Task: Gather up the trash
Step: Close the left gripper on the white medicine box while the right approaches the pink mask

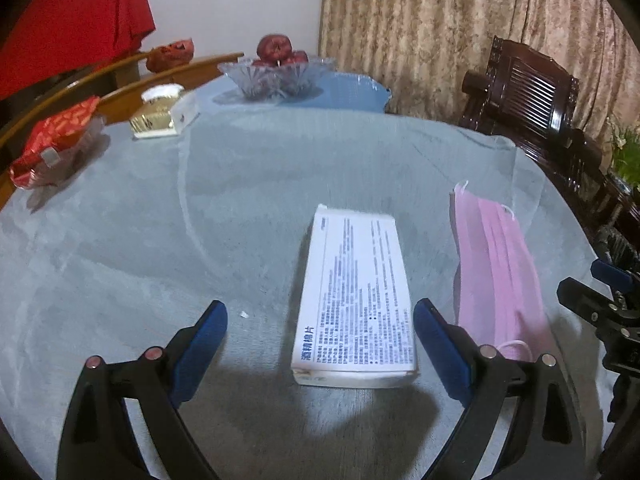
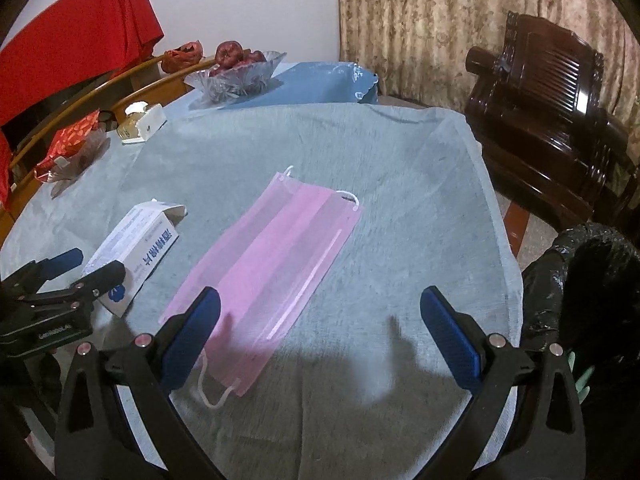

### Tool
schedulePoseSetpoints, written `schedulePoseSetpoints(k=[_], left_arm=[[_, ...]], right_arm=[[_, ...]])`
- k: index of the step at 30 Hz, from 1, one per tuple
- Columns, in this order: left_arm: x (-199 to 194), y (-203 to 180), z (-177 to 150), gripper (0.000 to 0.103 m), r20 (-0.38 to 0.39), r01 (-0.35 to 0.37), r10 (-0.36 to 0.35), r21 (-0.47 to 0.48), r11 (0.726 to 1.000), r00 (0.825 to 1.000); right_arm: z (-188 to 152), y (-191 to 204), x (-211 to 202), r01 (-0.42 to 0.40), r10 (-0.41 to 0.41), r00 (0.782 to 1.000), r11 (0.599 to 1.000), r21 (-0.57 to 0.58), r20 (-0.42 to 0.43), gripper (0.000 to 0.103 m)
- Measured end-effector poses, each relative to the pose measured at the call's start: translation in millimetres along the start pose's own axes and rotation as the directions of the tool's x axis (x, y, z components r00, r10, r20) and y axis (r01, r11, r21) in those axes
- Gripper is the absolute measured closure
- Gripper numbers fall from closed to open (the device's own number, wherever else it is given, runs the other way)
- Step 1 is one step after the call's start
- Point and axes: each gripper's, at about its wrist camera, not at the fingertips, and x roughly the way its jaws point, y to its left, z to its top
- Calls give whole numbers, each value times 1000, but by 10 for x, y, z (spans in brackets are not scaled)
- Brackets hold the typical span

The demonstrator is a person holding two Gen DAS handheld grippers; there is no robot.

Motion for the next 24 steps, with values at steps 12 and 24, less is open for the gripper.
schedulePoseSetpoints(k=[12,24], left_arm=[[224,30,20,46,-72,36,-37,-13,999,997],[103,131,-1,47,-49,40,-43,-49,998,998]], right_arm=[[-18,51,180,-20,20,999,1000,-1,-31,6],[3,211,367,-38,39,997,999,14,-73,6]])
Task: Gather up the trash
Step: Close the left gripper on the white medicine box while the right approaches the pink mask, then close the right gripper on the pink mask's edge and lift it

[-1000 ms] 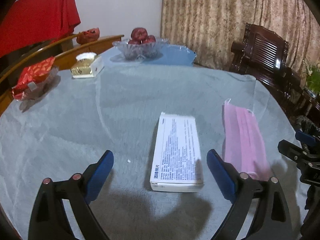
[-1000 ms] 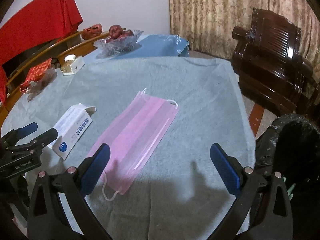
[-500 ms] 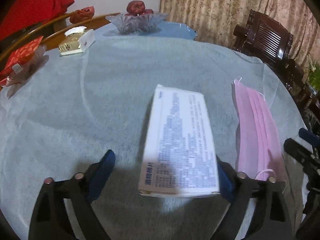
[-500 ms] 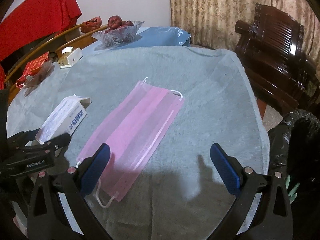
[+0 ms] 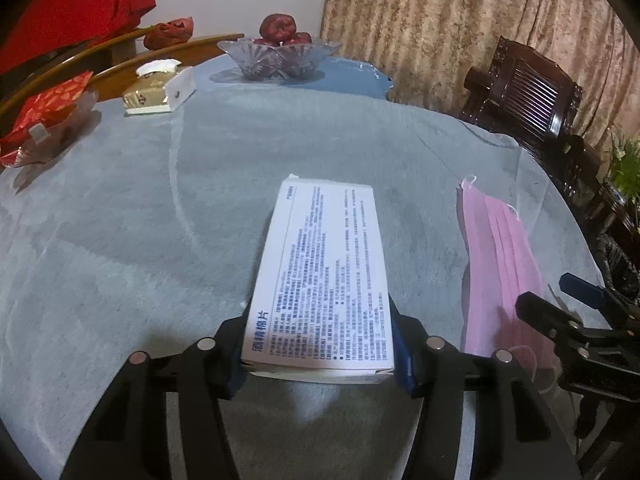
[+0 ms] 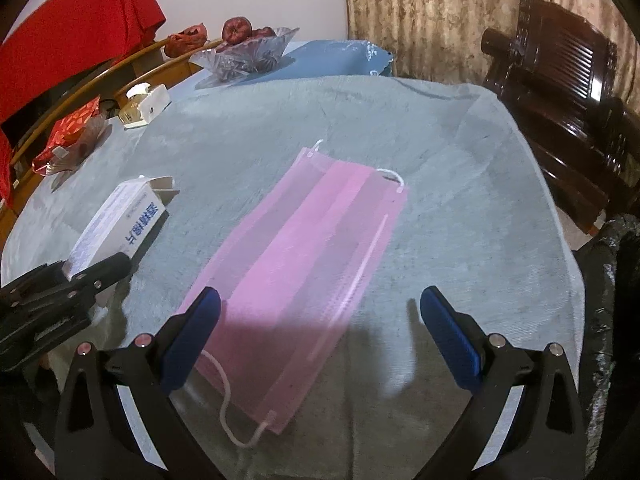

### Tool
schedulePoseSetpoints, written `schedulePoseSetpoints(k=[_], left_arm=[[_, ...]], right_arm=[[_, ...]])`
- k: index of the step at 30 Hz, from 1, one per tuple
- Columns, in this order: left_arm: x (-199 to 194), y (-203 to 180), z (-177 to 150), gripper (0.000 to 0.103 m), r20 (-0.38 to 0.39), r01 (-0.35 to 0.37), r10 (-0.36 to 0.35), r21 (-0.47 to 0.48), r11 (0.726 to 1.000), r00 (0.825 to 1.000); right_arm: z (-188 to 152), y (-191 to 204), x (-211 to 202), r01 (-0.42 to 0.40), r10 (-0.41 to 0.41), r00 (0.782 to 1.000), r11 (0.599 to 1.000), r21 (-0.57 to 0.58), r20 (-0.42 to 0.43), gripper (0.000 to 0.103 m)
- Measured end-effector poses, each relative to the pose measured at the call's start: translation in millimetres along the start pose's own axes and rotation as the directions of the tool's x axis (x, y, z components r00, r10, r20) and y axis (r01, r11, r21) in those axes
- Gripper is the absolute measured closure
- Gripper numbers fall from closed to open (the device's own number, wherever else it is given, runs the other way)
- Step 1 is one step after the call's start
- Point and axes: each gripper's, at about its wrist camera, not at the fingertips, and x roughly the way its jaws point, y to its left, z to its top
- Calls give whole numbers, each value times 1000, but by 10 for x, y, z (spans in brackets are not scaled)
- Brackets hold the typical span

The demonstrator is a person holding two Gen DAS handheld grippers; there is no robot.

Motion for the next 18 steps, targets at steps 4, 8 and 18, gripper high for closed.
schedulePoseSetpoints(k=[4,8,18], left_arm=[[-41,39,-37,47,-1,-11,11,-6,1000,1000],[-42,83,-49,47,-7,-17,17,-16,1000,1000],[-50,94,-86,47,-15,-17,17,-21,1000,1000]], right_arm=[[-10,67,74,-7,7,1000,1000,6,-29,6],[-15,140,155,37,-38,997,999,-27,-65,5],[-38,180,181,66,-69,995,997,-40,-76,6]])
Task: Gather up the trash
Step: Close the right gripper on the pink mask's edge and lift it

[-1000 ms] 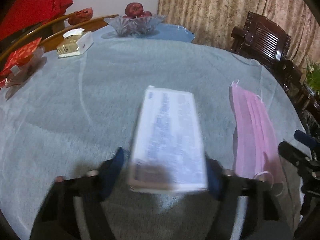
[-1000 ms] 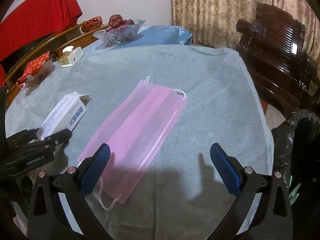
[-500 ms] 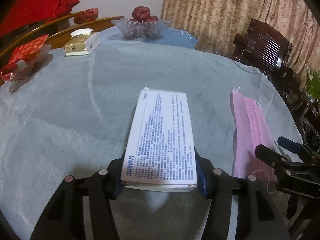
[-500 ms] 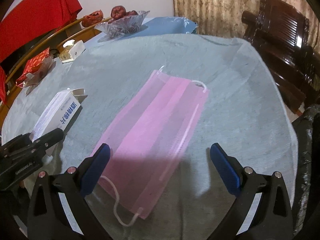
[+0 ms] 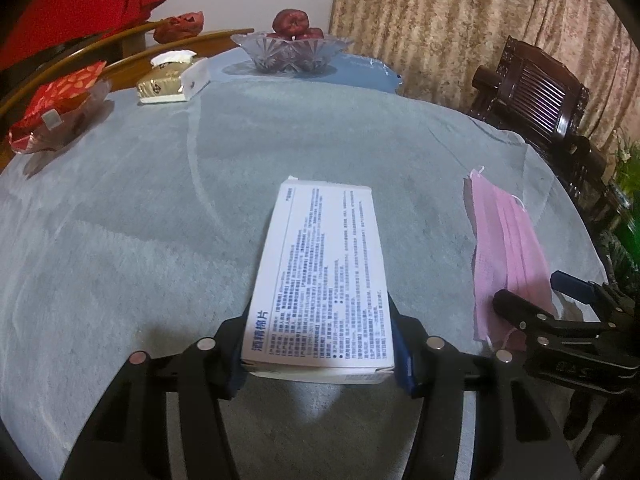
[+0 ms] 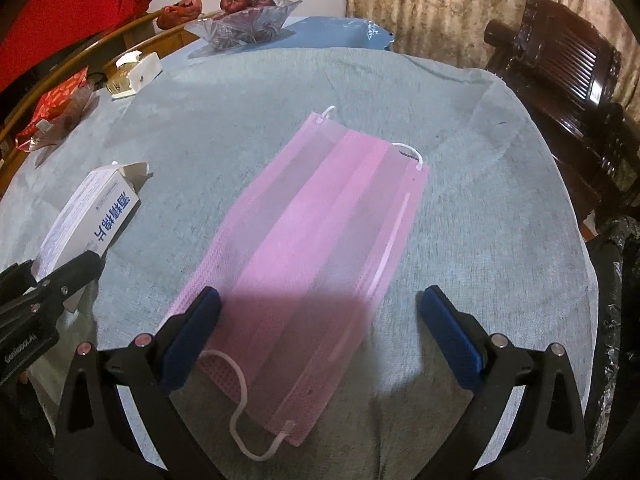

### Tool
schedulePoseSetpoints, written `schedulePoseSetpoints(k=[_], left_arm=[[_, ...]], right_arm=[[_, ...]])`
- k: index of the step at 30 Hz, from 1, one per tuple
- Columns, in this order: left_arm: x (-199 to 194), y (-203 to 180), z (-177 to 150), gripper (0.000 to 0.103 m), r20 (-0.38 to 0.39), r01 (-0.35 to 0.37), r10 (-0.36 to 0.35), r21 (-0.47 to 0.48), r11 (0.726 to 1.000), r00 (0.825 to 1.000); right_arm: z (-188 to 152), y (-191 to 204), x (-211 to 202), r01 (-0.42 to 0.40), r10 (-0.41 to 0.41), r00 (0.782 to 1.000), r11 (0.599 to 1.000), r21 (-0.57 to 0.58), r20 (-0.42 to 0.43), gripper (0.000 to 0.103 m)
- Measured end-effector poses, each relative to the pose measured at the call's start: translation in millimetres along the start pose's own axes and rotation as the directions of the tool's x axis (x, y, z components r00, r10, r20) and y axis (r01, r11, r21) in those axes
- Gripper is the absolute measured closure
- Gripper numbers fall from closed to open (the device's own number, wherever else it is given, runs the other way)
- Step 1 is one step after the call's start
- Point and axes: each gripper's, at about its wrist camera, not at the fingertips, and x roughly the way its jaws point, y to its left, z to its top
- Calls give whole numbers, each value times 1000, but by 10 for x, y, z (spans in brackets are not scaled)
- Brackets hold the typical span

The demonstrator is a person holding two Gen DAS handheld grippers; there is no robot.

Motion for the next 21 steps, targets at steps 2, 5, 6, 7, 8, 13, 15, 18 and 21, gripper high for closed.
schedulePoseSetpoints(k=[2,5,6,7,8,13,15,18,21], left_arm=[[-11,-15,-13,47,-2,2,-2,-3,1000,1000],[-17,-22,-6,47,-3,2,-2,-2,1000,1000],[-16,-22,-6,47,-3,2,-2,-2,1000,1000],[-18,-23,-6,47,-4,2,-2,-3,1000,1000],[-27,-30,-8,48,-5,4,-4,-3,1000,1000],[-117,-100,-5,48,5,5,-5,8,1000,1000],[-175,-132,9,48,17,6,-7,13,1000,1000],[-271,-199,16,48,39,9,-10,22,1000,999],[-376,-270,40,48,66,12,-14,22,1000,998]], right_arm=[[-5,-2,-7,1,-1,1000,1000,2,3,9],[-22,15,-50,-13,13,1000,1000,-9,19,28],[-26,29,-68,-13,13,1000,1000,-16,23,31],[-31,39,-84,-29,30,999,999,-23,27,41],[-34,45,-100,-41,42,999,999,-30,31,54],[-16,52,-153,-136,136,990,991,-19,22,91],[-11,5,-186,-165,165,986,986,9,20,97],[-2,-71,-283,-190,189,982,981,41,28,100],[3,-131,-457,-187,184,981,982,39,60,100]])
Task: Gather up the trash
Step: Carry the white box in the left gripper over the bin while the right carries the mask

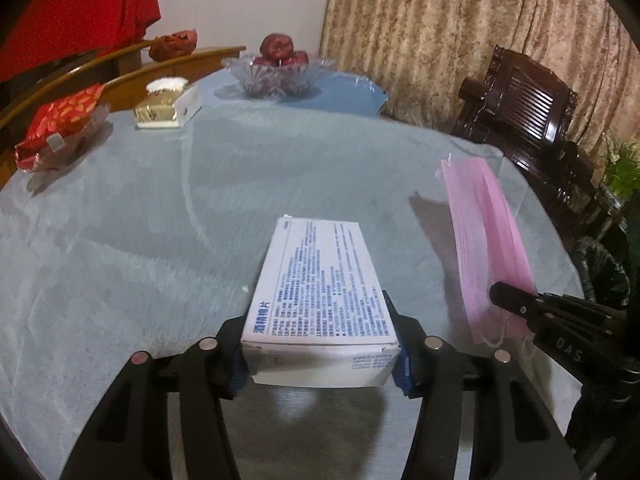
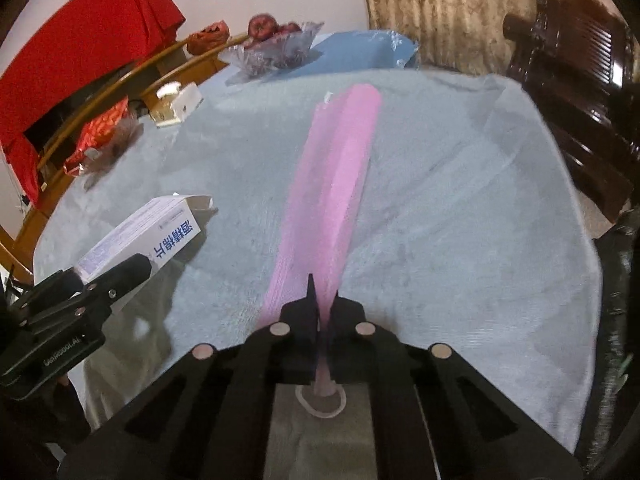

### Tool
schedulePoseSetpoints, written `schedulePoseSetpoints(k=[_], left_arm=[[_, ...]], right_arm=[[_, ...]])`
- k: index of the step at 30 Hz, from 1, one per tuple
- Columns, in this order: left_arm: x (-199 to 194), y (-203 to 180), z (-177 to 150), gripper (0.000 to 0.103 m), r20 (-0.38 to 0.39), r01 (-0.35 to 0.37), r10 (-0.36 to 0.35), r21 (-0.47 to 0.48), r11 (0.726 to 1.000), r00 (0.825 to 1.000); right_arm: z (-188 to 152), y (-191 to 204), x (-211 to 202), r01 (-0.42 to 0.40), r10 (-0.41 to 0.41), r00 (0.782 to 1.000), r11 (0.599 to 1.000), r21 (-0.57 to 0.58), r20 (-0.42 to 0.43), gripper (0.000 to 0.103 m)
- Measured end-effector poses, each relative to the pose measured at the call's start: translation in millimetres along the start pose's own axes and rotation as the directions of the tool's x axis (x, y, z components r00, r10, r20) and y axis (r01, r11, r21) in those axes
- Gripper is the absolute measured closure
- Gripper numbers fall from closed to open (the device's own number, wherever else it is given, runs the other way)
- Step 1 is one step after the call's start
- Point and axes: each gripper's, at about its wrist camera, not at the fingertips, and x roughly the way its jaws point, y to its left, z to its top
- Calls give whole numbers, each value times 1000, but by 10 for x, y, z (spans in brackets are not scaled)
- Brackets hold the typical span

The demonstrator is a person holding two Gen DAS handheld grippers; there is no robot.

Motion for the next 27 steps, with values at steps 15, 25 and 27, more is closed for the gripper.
schedulePoseSetpoints(k=[15,25,27], left_arm=[[-646,-595,204,49,153,109,-116,57,992,981],[-1002,-1216,310,49,215,191,-216,135,972,952],[-1035,-1364,336,49,222,210,-242,156,965,945]], right_arm=[[86,-193,-1033,73,-60,983,995,-69,173,100],[60,-556,-1692,122,-110,958,992,-30,263,100],[31,-670,-1826,134,-125,953,991,-13,278,100]])
